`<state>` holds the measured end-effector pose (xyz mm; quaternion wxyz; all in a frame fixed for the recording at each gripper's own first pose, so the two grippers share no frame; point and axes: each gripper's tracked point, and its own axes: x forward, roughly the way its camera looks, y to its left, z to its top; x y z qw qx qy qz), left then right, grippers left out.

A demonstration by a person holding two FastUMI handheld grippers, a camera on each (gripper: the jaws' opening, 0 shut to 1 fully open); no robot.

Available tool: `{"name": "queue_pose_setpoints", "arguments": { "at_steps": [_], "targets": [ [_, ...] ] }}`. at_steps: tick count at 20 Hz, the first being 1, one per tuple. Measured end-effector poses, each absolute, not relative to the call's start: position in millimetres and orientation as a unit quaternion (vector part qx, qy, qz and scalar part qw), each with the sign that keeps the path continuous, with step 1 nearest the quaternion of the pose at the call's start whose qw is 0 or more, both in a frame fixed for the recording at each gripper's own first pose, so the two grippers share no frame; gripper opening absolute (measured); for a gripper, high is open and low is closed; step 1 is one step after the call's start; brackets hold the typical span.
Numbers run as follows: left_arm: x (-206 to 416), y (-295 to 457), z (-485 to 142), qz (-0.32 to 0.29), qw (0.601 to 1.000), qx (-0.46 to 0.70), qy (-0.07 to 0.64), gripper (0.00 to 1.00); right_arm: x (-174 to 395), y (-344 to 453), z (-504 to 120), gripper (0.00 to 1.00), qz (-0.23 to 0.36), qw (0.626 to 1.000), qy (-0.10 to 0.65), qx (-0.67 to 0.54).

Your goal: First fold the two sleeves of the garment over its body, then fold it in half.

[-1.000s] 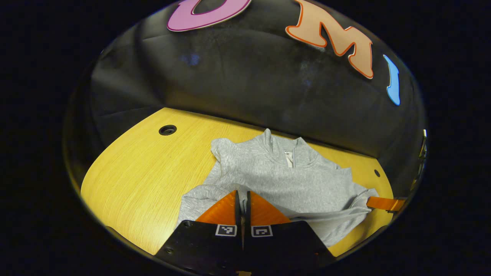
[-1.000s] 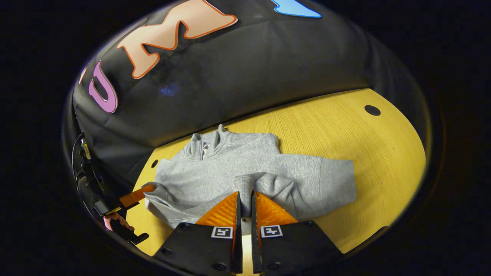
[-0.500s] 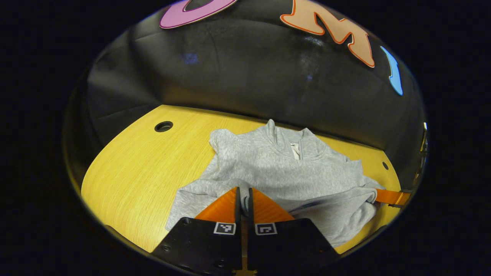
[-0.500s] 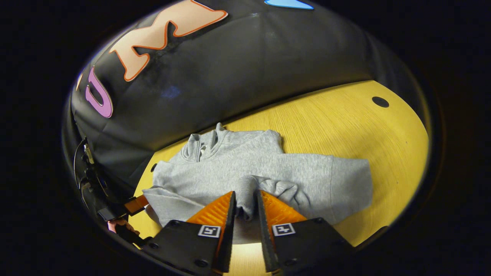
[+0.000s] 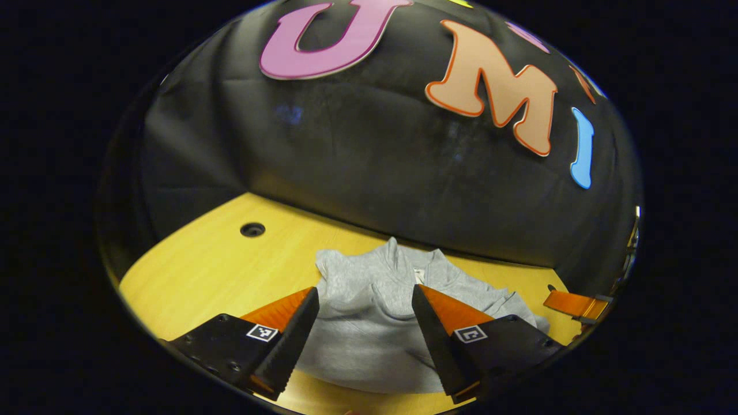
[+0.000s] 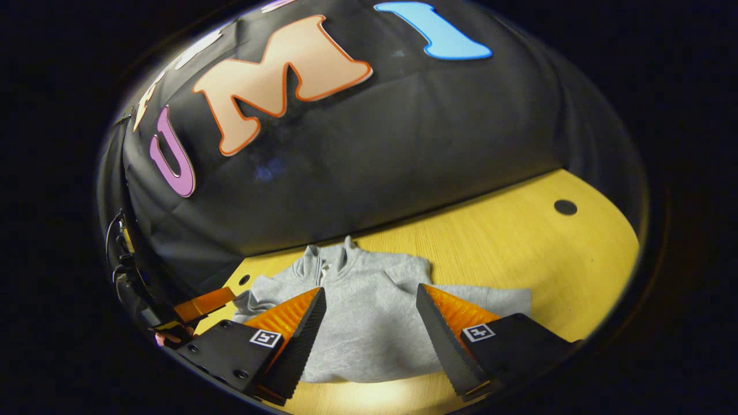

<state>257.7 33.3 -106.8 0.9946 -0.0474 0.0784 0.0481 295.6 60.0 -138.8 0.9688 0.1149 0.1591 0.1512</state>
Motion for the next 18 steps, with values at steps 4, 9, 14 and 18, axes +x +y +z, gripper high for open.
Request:
{"name": "queue_pose_setpoints", "arguments": {
  "at_steps": [4, 9, 14, 18],
  "targets": [
    [225.1, 22.3, -67.7, 0.026, 0.998, -0.008, 0.062, 0.95, 267.9, 56.2, -91.1, 0.98, 0.157, 0.974, 0.119, 0.113],
    [154.2, 11.4, -43.8, -0.001, 0.998, 0.009, 0.069, 0.94, 208.5, 52.2, -40.3, 0.98, 0.161, 0.981, 0.075, 0.078],
    [89.0, 14.0, -35.0, -0.009, 0.997, 0.03, 0.066, 0.94, 135.2, 61.5, -9.0, 0.98, 0.162, 0.985, 0.033, 0.052],
    [44.6, 14.7, -55.0, -0.013, 0.996, 0.016, 0.085, 0.94, 90.3, 65.5, -10.5, 0.98, 0.156, 0.986, 0.033, 0.05]
  ]
}}
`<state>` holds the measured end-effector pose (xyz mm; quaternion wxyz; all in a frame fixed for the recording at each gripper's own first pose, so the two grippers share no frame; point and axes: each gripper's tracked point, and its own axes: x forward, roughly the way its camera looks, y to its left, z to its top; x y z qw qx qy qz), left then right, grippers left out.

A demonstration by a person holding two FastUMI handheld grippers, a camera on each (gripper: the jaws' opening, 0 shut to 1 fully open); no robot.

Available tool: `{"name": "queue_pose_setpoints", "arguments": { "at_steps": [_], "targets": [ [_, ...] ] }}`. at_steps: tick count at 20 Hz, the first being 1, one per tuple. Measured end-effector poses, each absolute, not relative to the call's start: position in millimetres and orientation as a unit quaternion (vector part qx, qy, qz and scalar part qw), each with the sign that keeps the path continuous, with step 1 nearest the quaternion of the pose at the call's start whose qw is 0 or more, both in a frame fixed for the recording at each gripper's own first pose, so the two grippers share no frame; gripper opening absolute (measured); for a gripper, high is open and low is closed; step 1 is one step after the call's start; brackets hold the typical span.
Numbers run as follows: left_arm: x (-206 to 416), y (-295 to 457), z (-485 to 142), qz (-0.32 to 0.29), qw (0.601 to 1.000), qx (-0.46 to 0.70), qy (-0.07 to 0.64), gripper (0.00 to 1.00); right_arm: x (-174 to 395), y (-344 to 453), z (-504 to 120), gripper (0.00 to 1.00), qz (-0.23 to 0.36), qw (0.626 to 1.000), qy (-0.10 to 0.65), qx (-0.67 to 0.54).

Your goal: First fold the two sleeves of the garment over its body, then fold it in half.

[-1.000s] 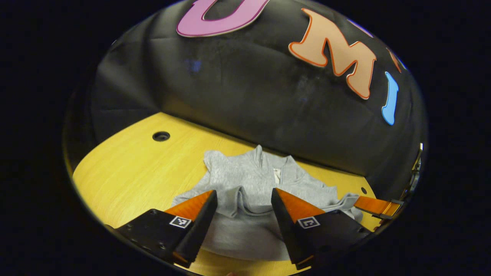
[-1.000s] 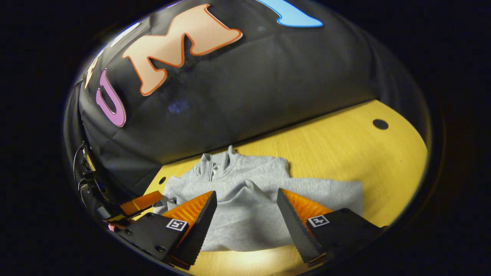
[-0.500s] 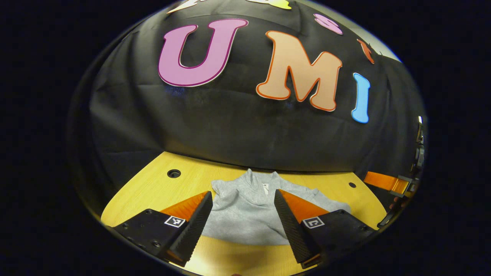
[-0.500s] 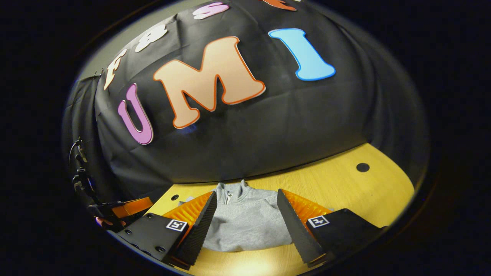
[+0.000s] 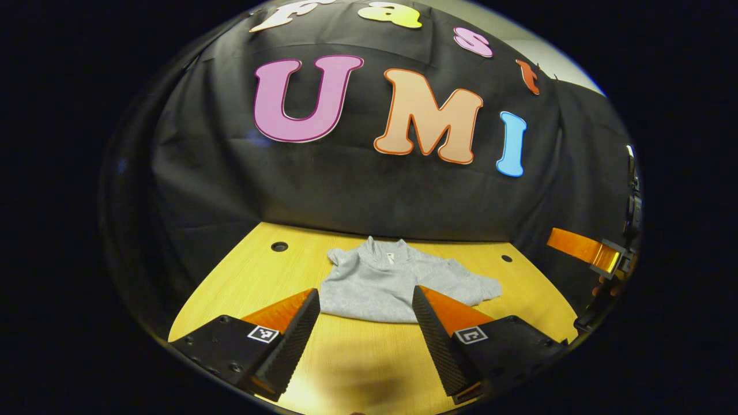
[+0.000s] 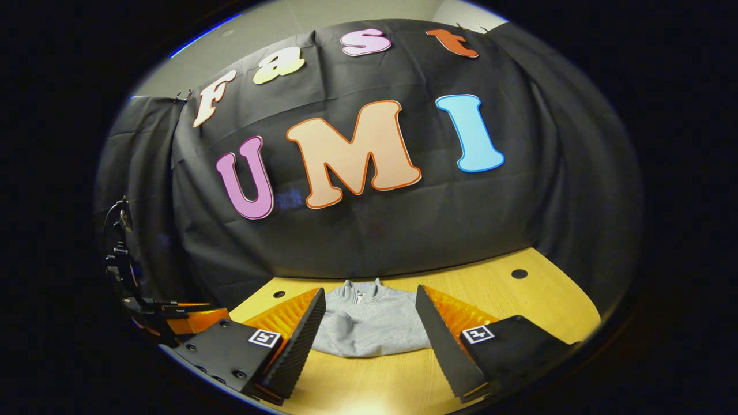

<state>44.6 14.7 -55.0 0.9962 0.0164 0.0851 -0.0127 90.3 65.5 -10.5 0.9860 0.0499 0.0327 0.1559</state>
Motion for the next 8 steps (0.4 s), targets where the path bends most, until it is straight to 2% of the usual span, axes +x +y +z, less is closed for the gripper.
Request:
{"name": "queue_pose_setpoints", "arguments": {
  "at_steps": [3, 4, 5, 8],
  "targets": [
    [27.7, 26.8, -61.0, -0.002, 0.995, 0.021, 0.094, 0.94, 62.6, 61.6, -20.1, 0.98, 0.139, 0.988, 0.037, 0.06],
    [24.6, 30.8, -59.0, 0.001, 0.996, 0.02, 0.091, 0.94, 54.1, 60.6, -26.2, 0.94, 0.135, 0.988, 0.044, 0.067],
    [22.4, 33.2, -58.4, 0.002, 0.996, 0.018, 0.089, 0.94, 46.6, 60.3, -33.2, 0.98, 0.132, 0.987, 0.051, 0.073],
    [21.3, 27.8, -67.4, -0.008, 0.995, 0.006, 0.099, 0.94, 30.9, 54.9, -45.0, 0.98, 0.114, 0.989, 0.063, 0.07]
  ]
}}
